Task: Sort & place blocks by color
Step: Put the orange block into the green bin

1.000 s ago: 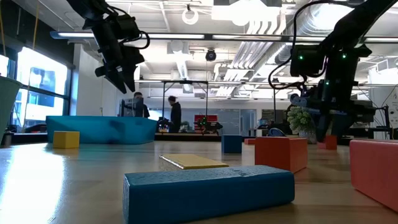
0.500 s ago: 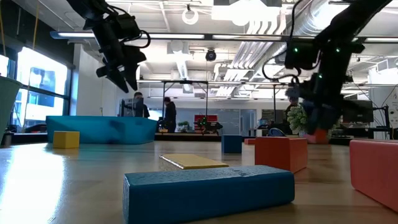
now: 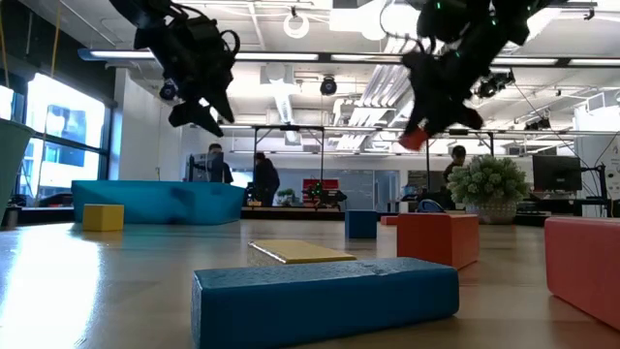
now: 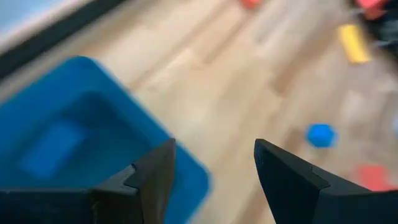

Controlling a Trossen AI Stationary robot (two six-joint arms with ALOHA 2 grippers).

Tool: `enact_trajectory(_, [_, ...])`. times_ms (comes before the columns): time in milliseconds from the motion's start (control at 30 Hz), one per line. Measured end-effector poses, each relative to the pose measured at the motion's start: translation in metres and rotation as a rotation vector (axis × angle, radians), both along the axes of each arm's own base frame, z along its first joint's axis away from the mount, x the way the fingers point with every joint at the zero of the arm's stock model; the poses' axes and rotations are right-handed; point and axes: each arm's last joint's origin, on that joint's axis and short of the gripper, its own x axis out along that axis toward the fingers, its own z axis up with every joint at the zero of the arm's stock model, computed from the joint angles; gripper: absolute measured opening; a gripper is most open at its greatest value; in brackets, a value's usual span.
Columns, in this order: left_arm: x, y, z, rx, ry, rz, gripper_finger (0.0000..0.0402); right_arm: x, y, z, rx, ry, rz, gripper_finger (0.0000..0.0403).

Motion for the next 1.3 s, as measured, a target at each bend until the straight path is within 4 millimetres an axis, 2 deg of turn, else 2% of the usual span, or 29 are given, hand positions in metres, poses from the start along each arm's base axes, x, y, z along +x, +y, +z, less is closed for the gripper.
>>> enact_trajectory(267, [0.027, -0.025, 0.005, -0.197, -0.187, -0.156, 0.0207, 0.026, 0.026, 0.036, -0.136, -0.216, 0.166, 0.0104])
enact_trajectory(533, [0.057, -0.048, 0.018, -0.311, -0.374, -0.308, 0.0207, 0.041, 0.062, 0.05, -0.28, -0.355, 0.264, 0.0104])
enact_trajectory(833, [0.082, -0.065, 0.036, -0.379, -0.518, -0.313, 0.0207, 0.048, 0.095, 0.068, -0.489, -0.498, 0.346, 0.0104])
enact_trajectory(1033, [0.095, -0.075, 0.056, -0.449, -0.675, -0.33, 0.0207, 0.049, 0.106, 0.076, -0.64, -0.547, 0.423, 0.0104])
enact_trajectory(1300, [0.103, -0.082, 0.077, -0.505, -0.834, -0.319, 0.0207, 0.05, 0.108, 0.092, -0.855, -0.633, 0.45, 0.0104])
